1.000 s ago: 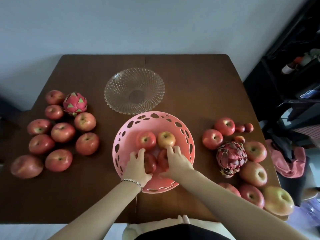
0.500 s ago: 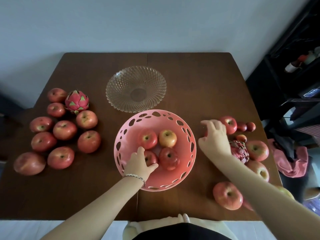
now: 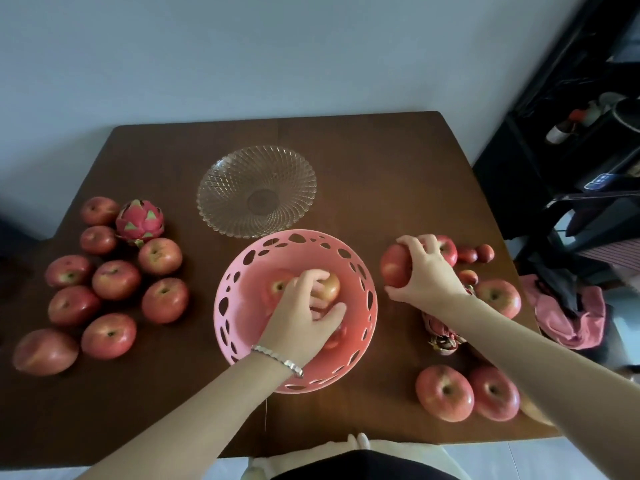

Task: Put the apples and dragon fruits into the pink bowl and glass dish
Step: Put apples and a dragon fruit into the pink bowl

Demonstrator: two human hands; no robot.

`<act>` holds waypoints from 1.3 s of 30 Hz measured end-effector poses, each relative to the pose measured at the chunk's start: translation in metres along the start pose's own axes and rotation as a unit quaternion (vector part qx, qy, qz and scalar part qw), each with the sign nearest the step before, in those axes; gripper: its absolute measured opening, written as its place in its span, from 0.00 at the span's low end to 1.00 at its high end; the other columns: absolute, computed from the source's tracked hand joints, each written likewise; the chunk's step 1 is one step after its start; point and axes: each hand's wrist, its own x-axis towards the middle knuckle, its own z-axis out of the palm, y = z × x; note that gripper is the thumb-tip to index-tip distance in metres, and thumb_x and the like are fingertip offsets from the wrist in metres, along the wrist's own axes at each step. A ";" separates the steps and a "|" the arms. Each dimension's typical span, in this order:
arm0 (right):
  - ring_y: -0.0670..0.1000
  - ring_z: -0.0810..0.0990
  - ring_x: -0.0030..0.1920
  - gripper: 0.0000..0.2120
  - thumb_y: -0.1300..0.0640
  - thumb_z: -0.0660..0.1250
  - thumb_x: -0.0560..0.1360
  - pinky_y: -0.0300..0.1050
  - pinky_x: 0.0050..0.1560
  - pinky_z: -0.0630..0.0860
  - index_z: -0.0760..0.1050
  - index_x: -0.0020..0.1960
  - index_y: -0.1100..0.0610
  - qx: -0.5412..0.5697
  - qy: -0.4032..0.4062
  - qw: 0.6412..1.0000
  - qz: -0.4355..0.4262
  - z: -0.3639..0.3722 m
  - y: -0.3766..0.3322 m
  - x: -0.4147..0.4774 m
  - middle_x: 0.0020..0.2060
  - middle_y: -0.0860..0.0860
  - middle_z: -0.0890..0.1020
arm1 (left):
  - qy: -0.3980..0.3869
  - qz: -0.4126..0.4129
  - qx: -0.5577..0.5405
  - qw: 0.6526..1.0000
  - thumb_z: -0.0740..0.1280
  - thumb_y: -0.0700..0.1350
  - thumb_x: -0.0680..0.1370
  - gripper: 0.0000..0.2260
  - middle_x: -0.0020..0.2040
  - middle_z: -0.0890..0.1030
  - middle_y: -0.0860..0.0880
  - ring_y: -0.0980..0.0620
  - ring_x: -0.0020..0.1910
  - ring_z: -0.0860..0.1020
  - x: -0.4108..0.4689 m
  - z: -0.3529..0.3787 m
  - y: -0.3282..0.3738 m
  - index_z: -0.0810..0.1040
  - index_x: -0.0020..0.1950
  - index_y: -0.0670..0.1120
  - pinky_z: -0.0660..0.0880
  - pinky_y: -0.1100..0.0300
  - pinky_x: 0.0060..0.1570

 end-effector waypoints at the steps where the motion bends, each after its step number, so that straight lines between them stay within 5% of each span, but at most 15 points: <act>1: 0.52 0.71 0.56 0.39 0.49 0.76 0.62 0.43 0.52 0.73 0.63 0.68 0.51 0.030 0.003 0.999 -0.025 -0.010 -0.009 -0.009 0.61 0.50 0.64 | -0.034 -0.048 -0.079 0.995 0.70 0.48 0.72 0.17 0.57 0.74 0.53 0.55 0.50 0.79 0.002 0.003 0.009 0.68 0.57 0.59 0.80 0.59 0.49; 4: 0.44 0.69 0.52 0.41 0.45 0.77 0.61 0.35 0.51 0.70 0.63 0.69 0.49 0.045 -0.028 0.994 -0.098 -0.030 -0.033 -0.037 0.56 0.45 0.63 | -0.117 -0.165 -0.296 0.933 0.69 0.46 0.74 0.18 0.56 0.74 0.50 0.50 0.50 0.81 0.006 0.018 0.030 0.66 0.58 0.61 0.82 0.55 0.46; 7: 0.47 0.74 0.55 0.45 0.42 0.78 0.59 0.39 0.55 0.75 0.63 0.71 0.52 0.035 -0.047 0.983 -0.173 -0.027 -0.039 -0.056 0.60 0.49 0.67 | -0.121 -0.208 -0.366 0.899 0.68 0.42 0.74 0.15 0.59 0.75 0.46 0.48 0.50 0.79 0.006 0.036 0.040 0.69 0.57 0.56 0.82 0.51 0.43; 10: 0.47 0.71 0.61 0.50 0.44 0.78 0.60 0.40 0.60 0.73 0.55 0.74 0.51 0.027 -0.119 0.975 -0.188 -0.024 -0.026 -0.061 0.65 0.49 0.66 | -0.097 -0.224 -0.342 0.908 0.70 0.40 0.73 0.12 0.60 0.74 0.42 0.44 0.52 0.78 0.001 0.042 0.029 0.73 0.49 0.56 0.81 0.41 0.44; 13: 0.47 0.61 0.68 0.51 0.45 0.77 0.61 0.41 0.64 0.66 0.50 0.74 0.48 -0.087 -0.253 0.954 -0.138 -0.017 0.005 -0.070 0.68 0.47 0.62 | -0.087 -0.245 -0.323 0.910 0.69 0.42 0.73 0.10 0.62 0.71 0.44 0.43 0.55 0.76 -0.005 0.035 0.015 0.74 0.50 0.55 0.81 0.47 0.38; 16: 0.54 0.57 0.71 0.50 0.45 0.76 0.62 0.48 0.69 0.62 0.51 0.75 0.49 -0.269 -0.352 0.883 -0.157 0.008 0.026 -0.080 0.69 0.53 0.63 | -0.094 -0.282 -0.343 0.891 0.65 0.41 0.74 0.09 0.60 0.72 0.42 0.39 0.56 0.75 -0.009 0.023 0.005 0.74 0.49 0.55 0.77 0.58 0.27; 20: 0.61 0.54 0.74 0.47 0.45 0.75 0.64 0.53 0.74 0.49 0.54 0.75 0.54 -0.405 -0.373 0.813 -0.191 0.033 0.038 -0.081 0.70 0.60 0.64 | -0.109 -0.303 -0.346 0.881 0.68 0.46 0.73 0.11 0.60 0.73 0.39 0.40 0.40 0.81 -0.014 0.011 -0.002 0.73 0.53 0.55 0.72 0.64 0.23; 23: 0.61 0.61 0.69 0.39 0.47 0.74 0.64 0.51 0.74 0.53 0.63 0.69 0.57 -0.419 -0.367 0.802 -0.216 0.040 0.041 -0.080 0.64 0.60 0.72 | -0.109 -0.293 -0.309 0.898 0.71 0.47 0.71 0.14 0.62 0.72 0.41 0.39 0.44 0.81 -0.016 0.008 -0.010 0.72 0.53 0.57 0.71 0.63 0.23; 27: 0.59 0.66 0.63 0.32 0.47 0.74 0.63 0.48 0.69 0.60 0.70 0.62 0.60 -0.397 -0.346 0.822 -0.217 0.036 0.041 -0.082 0.57 0.57 0.75 | -0.095 -0.305 -0.294 0.901 0.73 0.45 0.69 0.18 0.65 0.70 0.42 0.34 0.57 0.76 -0.018 0.006 -0.022 0.69 0.53 0.55 0.75 0.63 0.24; 33: 0.50 0.68 0.57 0.36 0.44 0.73 0.64 0.40 0.53 0.67 0.63 0.68 0.48 -0.220 -0.261 0.925 -0.165 -0.016 0.003 -0.080 0.60 0.50 0.67 | -0.038 -0.281 -0.282 0.916 0.72 0.46 0.70 0.13 0.62 0.71 0.44 0.38 0.53 0.78 -0.014 -0.018 -0.032 0.72 0.51 0.53 0.80 0.57 0.29; 36: 0.48 0.74 0.50 0.35 0.44 0.73 0.63 0.37 0.44 0.69 0.63 0.67 0.44 -0.148 -0.205 0.957 -0.145 -0.041 -0.017 -0.068 0.58 0.46 0.65 | -0.002 -0.200 -0.090 0.976 0.73 0.45 0.70 0.18 0.60 0.73 0.46 0.46 0.55 0.75 0.001 -0.036 -0.045 0.72 0.56 0.51 0.80 0.64 0.32; 39: 0.49 0.76 0.49 0.33 0.44 0.74 0.61 0.36 0.38 0.71 0.66 0.64 0.43 -0.087 -0.159 0.975 -0.132 -0.041 -0.031 -0.052 0.55 0.44 0.67 | -0.016 -0.147 0.148 0.978 0.73 0.51 0.69 0.27 0.61 0.74 0.44 0.45 0.59 0.74 0.015 -0.050 -0.061 0.70 0.65 0.48 0.75 0.59 0.50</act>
